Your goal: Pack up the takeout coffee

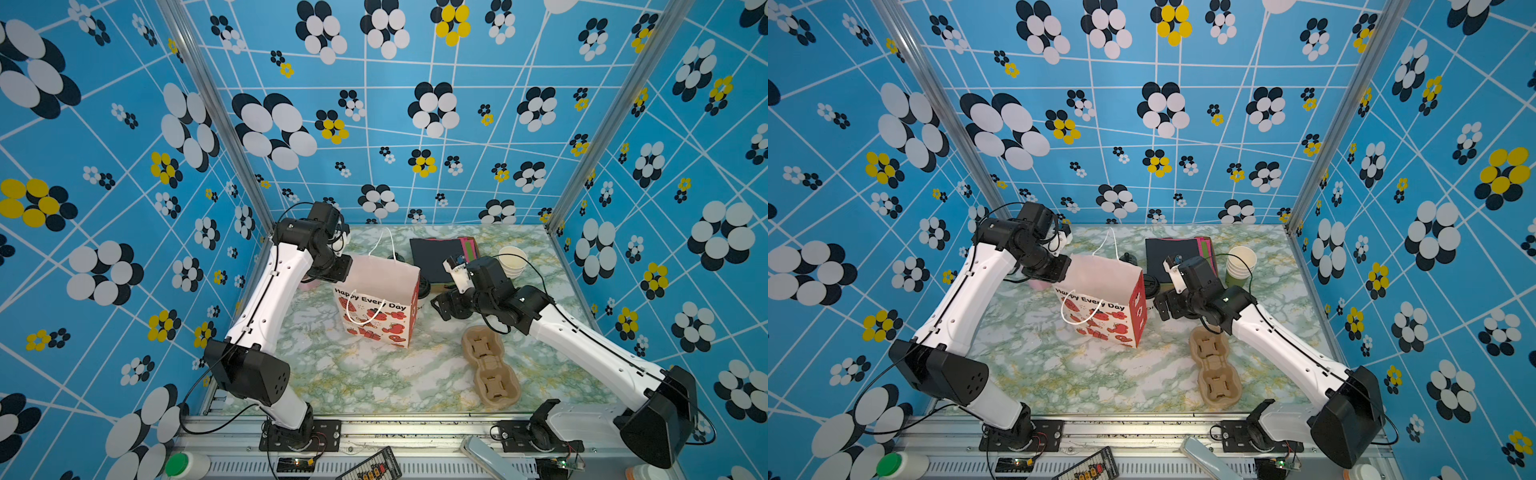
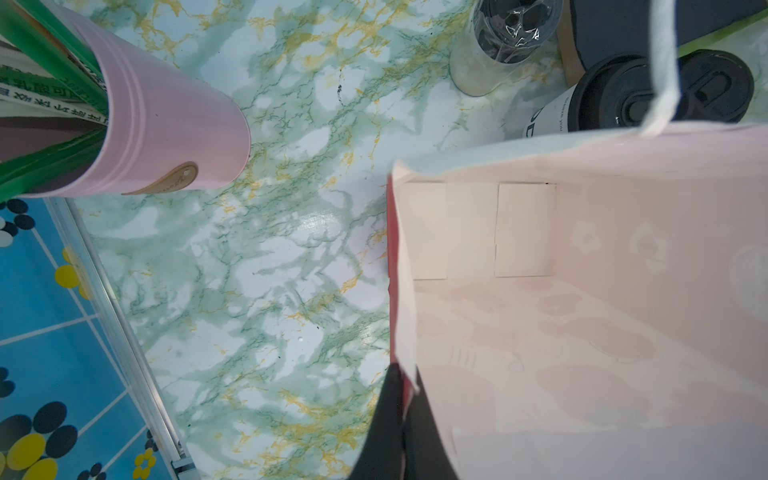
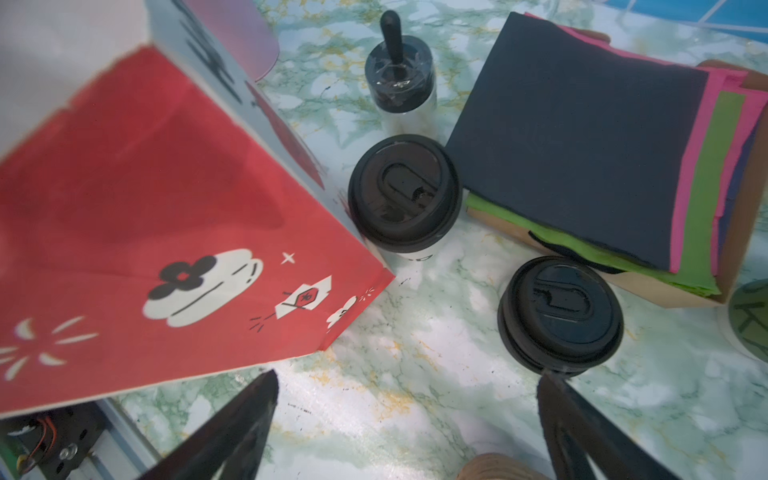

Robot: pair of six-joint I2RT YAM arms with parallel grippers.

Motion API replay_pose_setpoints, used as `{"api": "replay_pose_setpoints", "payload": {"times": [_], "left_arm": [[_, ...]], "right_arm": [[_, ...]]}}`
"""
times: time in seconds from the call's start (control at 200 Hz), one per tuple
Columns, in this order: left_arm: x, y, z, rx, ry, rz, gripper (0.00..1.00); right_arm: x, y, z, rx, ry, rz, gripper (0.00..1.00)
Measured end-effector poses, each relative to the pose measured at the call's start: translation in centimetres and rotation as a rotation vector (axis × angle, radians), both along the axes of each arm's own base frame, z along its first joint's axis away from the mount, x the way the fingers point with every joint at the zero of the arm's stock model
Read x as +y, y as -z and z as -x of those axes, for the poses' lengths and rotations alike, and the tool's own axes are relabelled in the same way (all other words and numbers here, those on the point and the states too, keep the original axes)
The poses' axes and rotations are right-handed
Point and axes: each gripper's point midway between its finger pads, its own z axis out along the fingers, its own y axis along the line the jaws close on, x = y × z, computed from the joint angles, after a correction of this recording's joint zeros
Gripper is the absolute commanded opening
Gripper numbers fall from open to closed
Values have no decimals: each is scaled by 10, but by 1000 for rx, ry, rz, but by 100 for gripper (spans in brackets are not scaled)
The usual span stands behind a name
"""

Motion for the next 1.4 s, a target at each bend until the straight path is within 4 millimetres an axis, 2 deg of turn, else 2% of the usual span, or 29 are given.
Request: {"api": "replay_pose_setpoints", "payload": {"times": [0.18, 0.39, 0.545, 0.785, 1.054, 1.249, 1.399], "left_arm": [[2, 6, -6, -31, 37, -26, 0], [0, 2, -7, -58, 52, -11, 0], [-5, -8, -2, -82, 65, 26, 0], [-14, -23, 7, -118, 90, 93, 0], [-20, -26, 12, -102, 85, 155, 0], [-21, -29, 18, -58, 36, 239, 0], [-22, -35, 28, -40, 0, 310, 0]], "right_arm": [[-3, -13, -40, -48, 62, 4, 99], [23, -14, -75, -62, 30, -2, 99], [37, -5, -85, -38, 0, -14, 99], [51, -4, -72, 7, -74, -84, 99], [67, 1, -29, 88, -175, -150, 98], [82, -19, 0, 82, -255, -200, 98], [85, -34, 17, 81, -287, -236, 98]]}}
